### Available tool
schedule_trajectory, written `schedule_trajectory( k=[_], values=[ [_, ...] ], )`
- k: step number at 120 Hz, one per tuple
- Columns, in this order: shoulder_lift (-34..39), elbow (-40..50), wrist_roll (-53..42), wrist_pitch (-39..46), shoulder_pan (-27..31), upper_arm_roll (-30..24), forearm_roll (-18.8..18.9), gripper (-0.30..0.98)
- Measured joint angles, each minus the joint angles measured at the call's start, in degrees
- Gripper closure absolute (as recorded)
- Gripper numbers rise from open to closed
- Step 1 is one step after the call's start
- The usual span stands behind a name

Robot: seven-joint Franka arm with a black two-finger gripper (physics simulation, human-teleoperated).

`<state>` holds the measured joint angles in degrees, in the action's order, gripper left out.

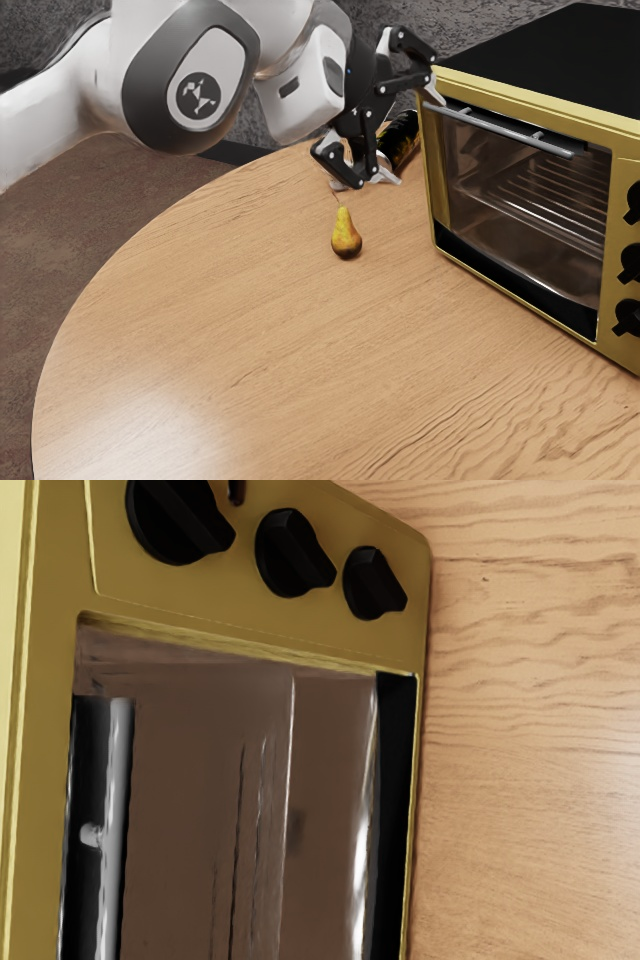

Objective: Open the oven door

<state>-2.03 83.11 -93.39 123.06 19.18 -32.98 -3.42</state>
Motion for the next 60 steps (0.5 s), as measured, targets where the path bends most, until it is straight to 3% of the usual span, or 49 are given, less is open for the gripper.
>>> schedule_trajectory(
  k=[36, 60],
  values=[
    [-12.39, -8.57, -8.36, 4.08, 0.42, 0.93, -2.9, 0.0],
    [-20.32, -17.07, -11.67, 5.32, -4.22, 0.09, -0.1, 0.0]
  ],
)
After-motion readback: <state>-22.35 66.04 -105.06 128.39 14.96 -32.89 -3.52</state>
